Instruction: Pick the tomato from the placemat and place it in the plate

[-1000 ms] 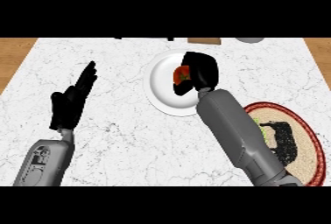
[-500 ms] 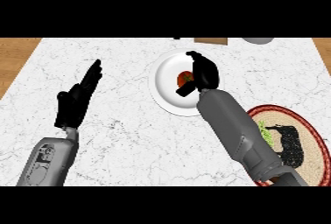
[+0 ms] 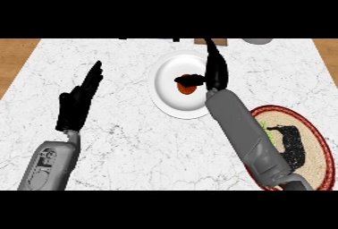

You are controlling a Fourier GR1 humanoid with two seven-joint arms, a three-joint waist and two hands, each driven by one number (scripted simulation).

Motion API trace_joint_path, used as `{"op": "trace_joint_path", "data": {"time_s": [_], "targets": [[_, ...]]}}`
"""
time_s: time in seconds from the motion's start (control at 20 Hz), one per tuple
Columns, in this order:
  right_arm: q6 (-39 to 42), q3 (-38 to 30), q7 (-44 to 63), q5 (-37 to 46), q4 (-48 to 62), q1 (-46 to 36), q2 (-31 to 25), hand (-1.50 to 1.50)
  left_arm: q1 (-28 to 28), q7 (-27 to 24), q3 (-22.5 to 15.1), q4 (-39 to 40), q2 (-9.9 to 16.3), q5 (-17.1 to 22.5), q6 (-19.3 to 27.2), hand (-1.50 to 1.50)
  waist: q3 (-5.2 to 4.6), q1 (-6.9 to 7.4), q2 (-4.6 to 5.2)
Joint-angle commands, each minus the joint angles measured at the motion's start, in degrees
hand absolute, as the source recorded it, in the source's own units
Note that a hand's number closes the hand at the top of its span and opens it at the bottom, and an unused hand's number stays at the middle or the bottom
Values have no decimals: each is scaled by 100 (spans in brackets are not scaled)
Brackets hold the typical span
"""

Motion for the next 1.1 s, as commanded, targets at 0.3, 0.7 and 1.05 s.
{"op": "trace_joint_path", "data": {"time_s": [0.3, 0.7, 1.05], "targets": [[58, -695, -624, -771, -1312, 1087, -507, -150, 375, -207, 367, -41, 186, 158, -97, 0, -12, -376, -99], [1107, -734, -1125, -1162, -2585, 2826, -1113, -150, 313, -171, 259, 124, 65, -48, -56, 0, -11, -376, -84], [1960, -1093, -697, -1446, -3448, 3269, -1850, -150, 524, 250, 374, -601, 170, 19, -204, 0, -11, -335, -90]]}}
